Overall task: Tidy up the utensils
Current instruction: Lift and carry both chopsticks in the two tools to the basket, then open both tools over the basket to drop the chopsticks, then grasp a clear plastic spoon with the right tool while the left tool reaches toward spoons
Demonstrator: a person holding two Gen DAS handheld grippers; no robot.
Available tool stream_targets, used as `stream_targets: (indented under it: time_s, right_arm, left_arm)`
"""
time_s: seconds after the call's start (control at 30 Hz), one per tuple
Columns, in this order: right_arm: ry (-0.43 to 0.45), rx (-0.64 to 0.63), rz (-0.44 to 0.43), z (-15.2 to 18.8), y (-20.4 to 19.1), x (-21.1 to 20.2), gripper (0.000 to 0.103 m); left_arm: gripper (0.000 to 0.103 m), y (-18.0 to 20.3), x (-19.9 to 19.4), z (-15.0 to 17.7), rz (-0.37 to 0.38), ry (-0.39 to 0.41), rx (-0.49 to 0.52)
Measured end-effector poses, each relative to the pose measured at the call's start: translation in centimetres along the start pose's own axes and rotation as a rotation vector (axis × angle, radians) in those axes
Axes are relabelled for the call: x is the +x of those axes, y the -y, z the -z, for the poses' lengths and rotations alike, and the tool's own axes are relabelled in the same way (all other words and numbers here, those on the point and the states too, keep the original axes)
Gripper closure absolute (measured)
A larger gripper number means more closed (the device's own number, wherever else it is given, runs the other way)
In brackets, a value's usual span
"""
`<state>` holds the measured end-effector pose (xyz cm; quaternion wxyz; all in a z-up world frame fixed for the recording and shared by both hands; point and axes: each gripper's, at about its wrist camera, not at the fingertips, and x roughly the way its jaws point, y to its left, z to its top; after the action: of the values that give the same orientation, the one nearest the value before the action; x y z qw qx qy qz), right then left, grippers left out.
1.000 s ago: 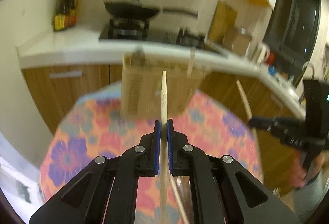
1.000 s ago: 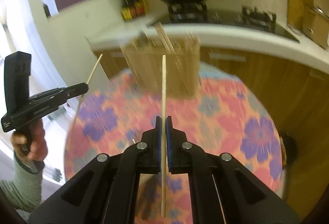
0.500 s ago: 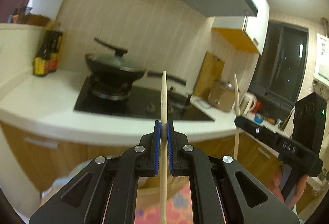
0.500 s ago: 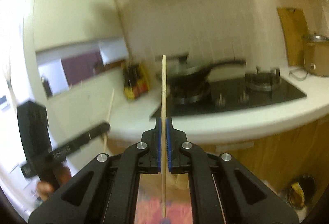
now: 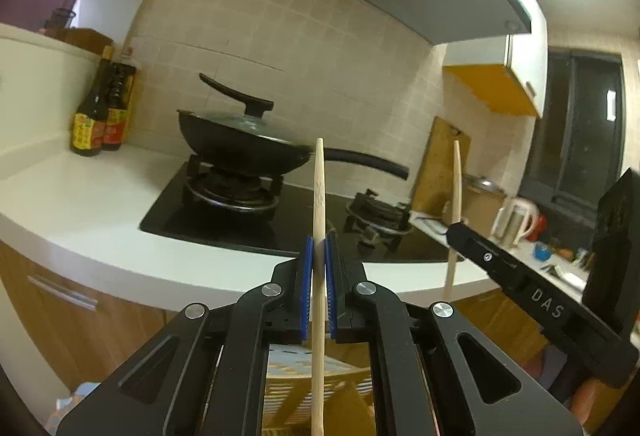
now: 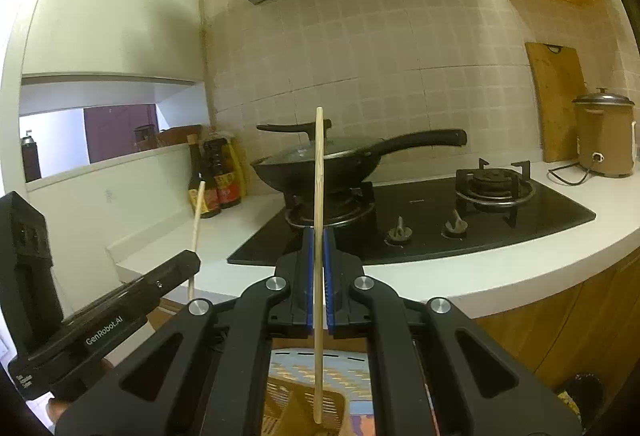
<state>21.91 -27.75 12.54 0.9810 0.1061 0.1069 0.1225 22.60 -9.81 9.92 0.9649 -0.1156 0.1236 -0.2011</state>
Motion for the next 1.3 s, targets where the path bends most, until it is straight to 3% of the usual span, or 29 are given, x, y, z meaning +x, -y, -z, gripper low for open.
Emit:
stream_targets:
  time_s: [0.33, 0.4, 0.47, 0.57, 0.67, 0.73, 0.77, 1.03, 1.17, 1.3]
  right_arm:
    - [-0.083, 0.035, -0.045, 2.2, 0.7, 0.4, 0.100]
    - [-0.117, 0.025, -0.046, 2.9, 0.6, -0.2, 0.099]
    - [-0.144, 0.028, -0.051, 3.1, 0.7, -1.2, 0.099]
    - [-0.162, 0.033, -0.059, 2.9, 0.9, -3.4, 0.096]
    - [-0.170, 0.023, -0.053, 2.8, 0.7, -6.5, 0.078]
    - [-0.161, 0.015, -0.039, 3.0, 0.5, -8.7, 0.052]
    - [-0.155, 0.013, -0.039, 3.3, 0.3, -10.0, 0.052]
    - [-0.255, -0.036, 0.001, 6.4, -2.2, -16.0, 0.052]
    - [-0.399, -0.012, 0.001, 9.8, -3.2, -17.2, 0.052]
    - [-0.551, 0.042, -0.003, 13.9, -3.5, -17.5, 0.052]
  left_arm:
    - [0.095, -0.5, -0.4, 1.7, -0.013, -0.049, 0.038]
    - [0.075, -0.6, -1.2, 1.8, -0.005, -0.058, 0.045]
    - [0.062, -0.8, -2.4, 1.7, -0.004, -0.054, 0.044]
    - [0.054, -1.1, -4.1, 1.6, 0.020, -0.075, 0.021]
    - [0.037, -0.7, -6.3, 2.0, 0.006, -0.102, 0.044]
    - [0.030, -0.1, -8.1, 2.5, -0.004, -0.119, 0.074]
    - [0.029, 0.1, -9.1, 2.8, -0.005, -0.133, 0.080]
    - [0.028, -0.2, -14.3, 5.1, -0.005, -0.229, 0.006]
    - [0.030, 0.0, -16.1, 7.8, -0.002, -0.327, 0.024]
    - [0.033, 0.2, -17.1, 11.5, 0.065, -0.437, 0.031]
